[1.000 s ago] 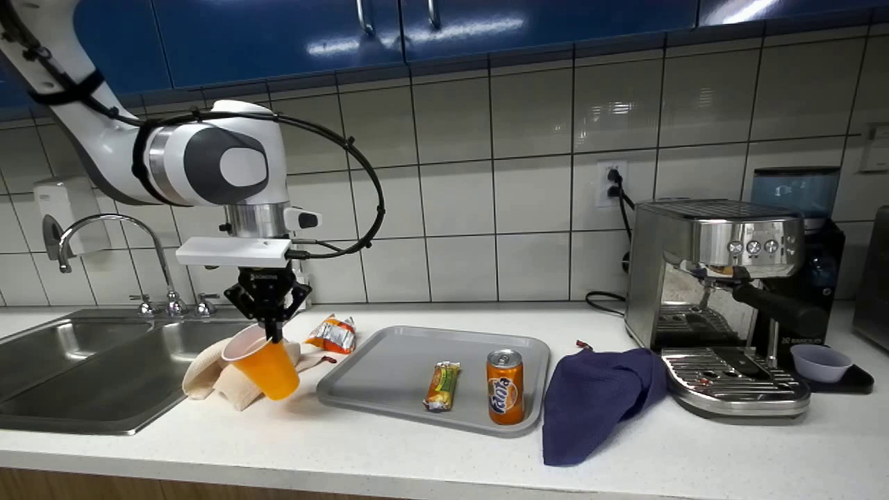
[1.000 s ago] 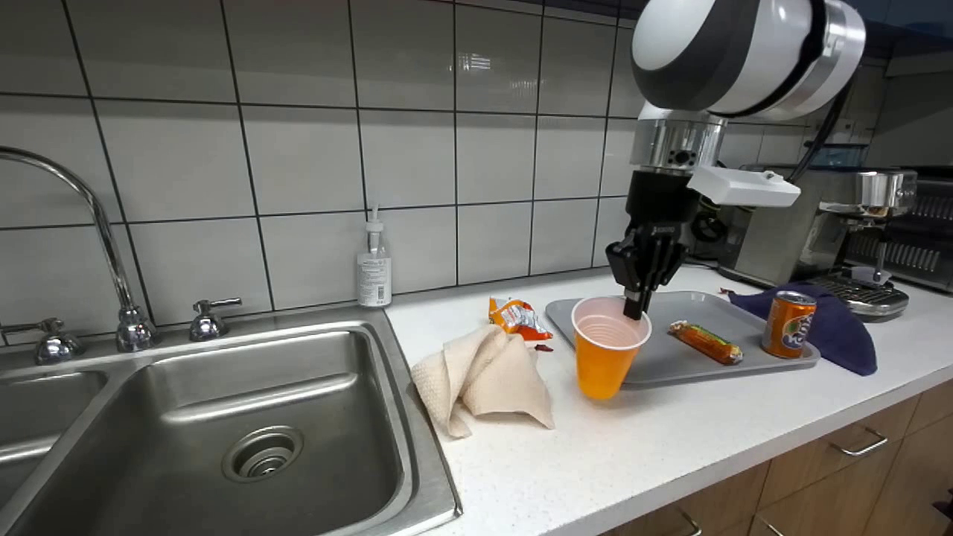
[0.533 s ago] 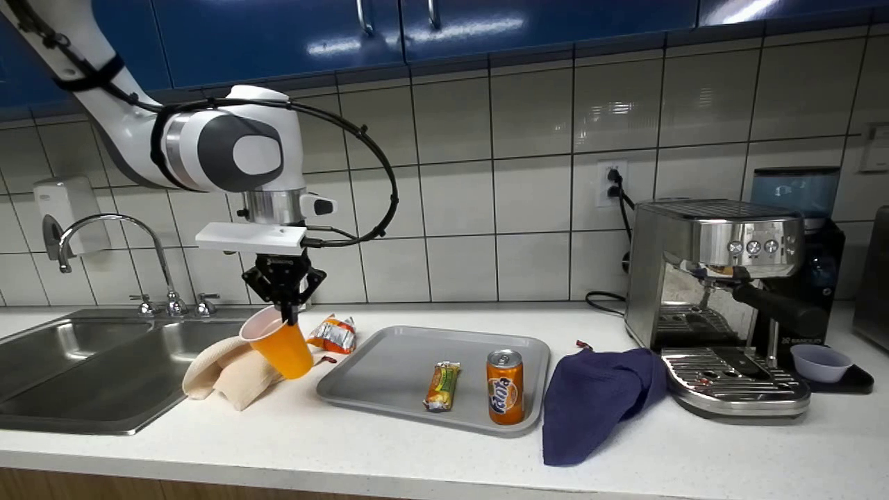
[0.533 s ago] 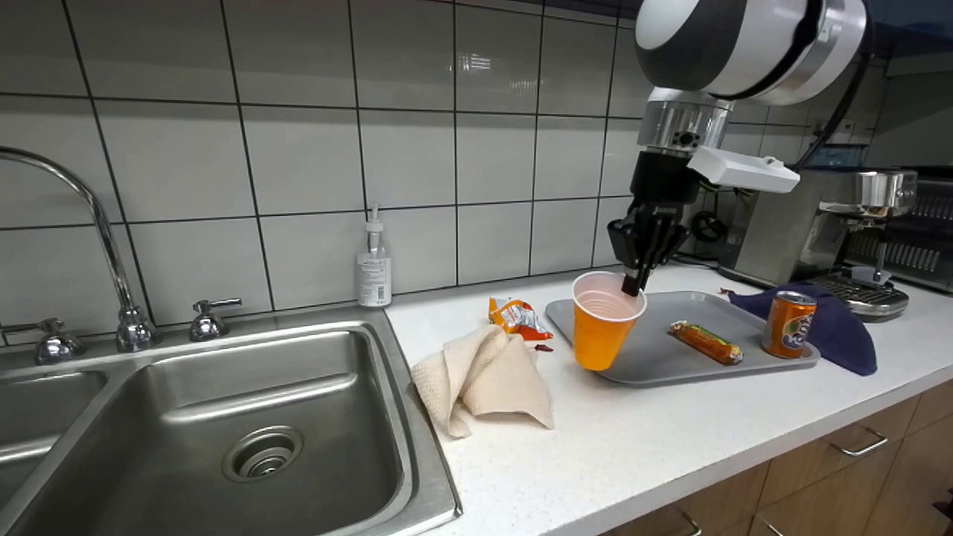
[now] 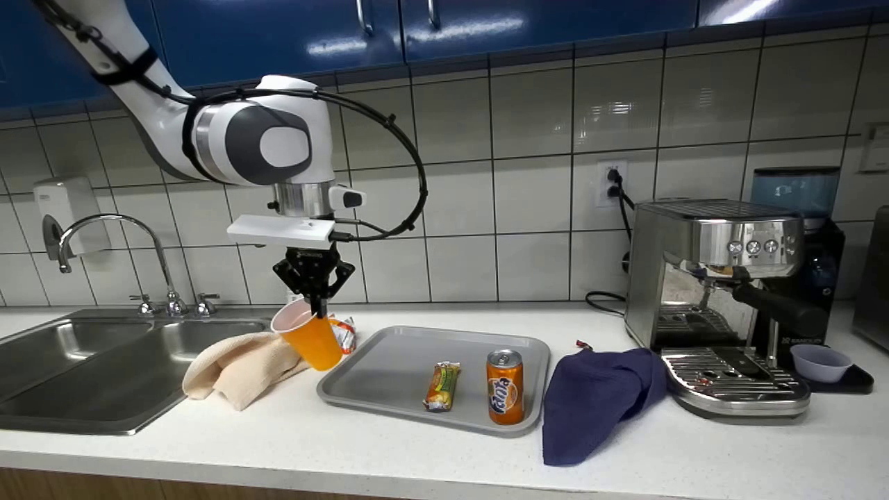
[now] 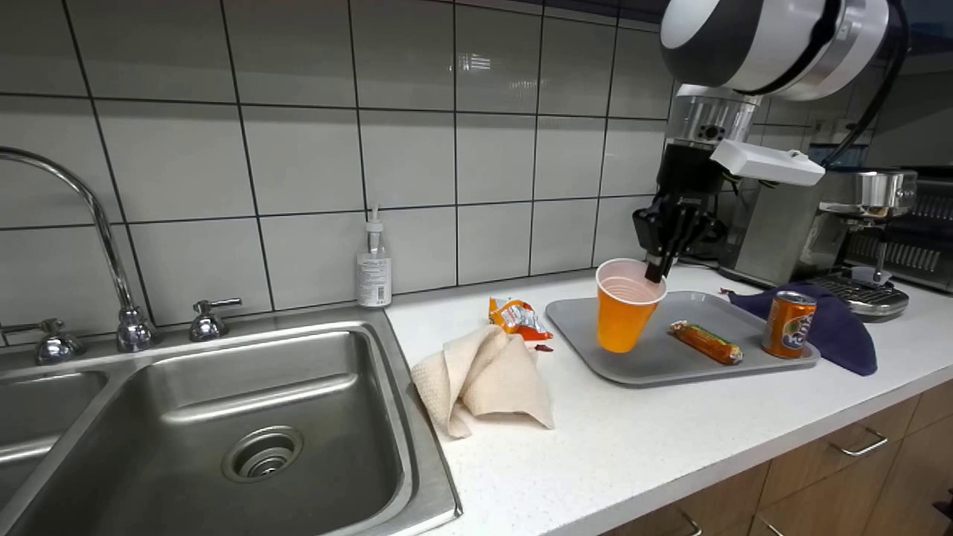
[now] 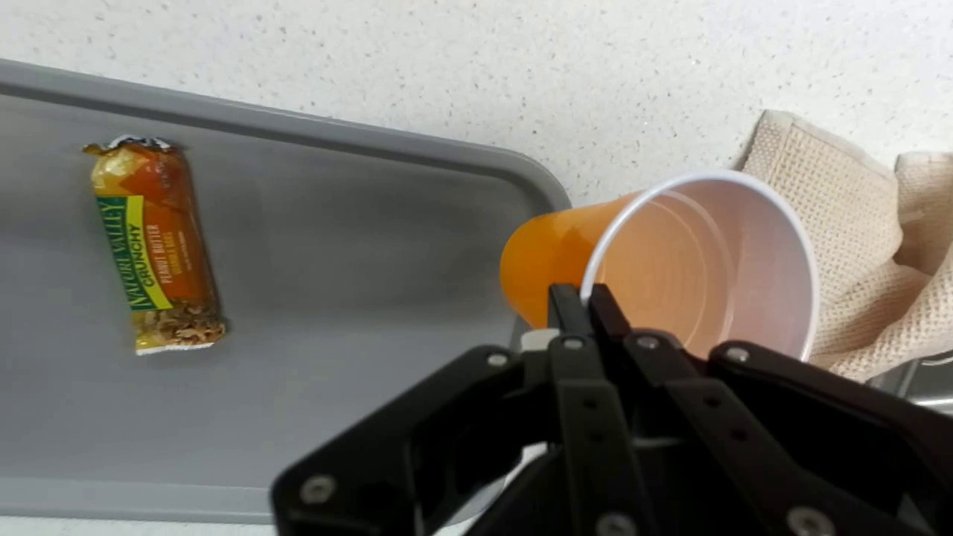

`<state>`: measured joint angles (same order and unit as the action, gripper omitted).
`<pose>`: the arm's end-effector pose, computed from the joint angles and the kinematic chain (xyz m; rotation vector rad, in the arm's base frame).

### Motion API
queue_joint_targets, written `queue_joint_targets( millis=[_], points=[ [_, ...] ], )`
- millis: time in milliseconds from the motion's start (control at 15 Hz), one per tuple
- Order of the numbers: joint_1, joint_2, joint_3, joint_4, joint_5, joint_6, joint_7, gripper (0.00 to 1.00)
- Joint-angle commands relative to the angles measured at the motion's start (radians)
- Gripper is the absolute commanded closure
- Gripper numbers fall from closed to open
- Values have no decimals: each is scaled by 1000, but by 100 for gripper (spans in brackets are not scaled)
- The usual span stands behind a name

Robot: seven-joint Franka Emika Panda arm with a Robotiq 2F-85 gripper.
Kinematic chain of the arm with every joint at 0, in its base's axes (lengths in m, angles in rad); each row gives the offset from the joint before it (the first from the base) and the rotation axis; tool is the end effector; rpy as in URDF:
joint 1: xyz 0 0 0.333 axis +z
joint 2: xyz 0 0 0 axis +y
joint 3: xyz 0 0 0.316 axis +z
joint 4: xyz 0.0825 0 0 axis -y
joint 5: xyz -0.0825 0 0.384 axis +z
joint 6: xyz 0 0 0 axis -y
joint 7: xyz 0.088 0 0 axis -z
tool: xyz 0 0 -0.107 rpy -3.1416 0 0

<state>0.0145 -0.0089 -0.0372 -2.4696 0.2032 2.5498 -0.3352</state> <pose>0.4823 -0.0136 0.3044 -3.0255 -0.2254 -0.1653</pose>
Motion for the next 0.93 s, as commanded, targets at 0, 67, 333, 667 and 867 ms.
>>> queue_joint_targets(
  millis=[0, 67, 333, 667, 867],
  points=[
    [-31, 7, -15, 28, 12, -23, -34, 99],
    [-37, 10, -21, 32, 14, -25, -35, 99],
    [-58, 26, -37, 50, 11, -28, -30, 99],
    [-79, 51, -49, 67, 4, -28, -21, 99],
    [-93, 76, -55, 74, -6, -28, -13, 99]
  ],
)
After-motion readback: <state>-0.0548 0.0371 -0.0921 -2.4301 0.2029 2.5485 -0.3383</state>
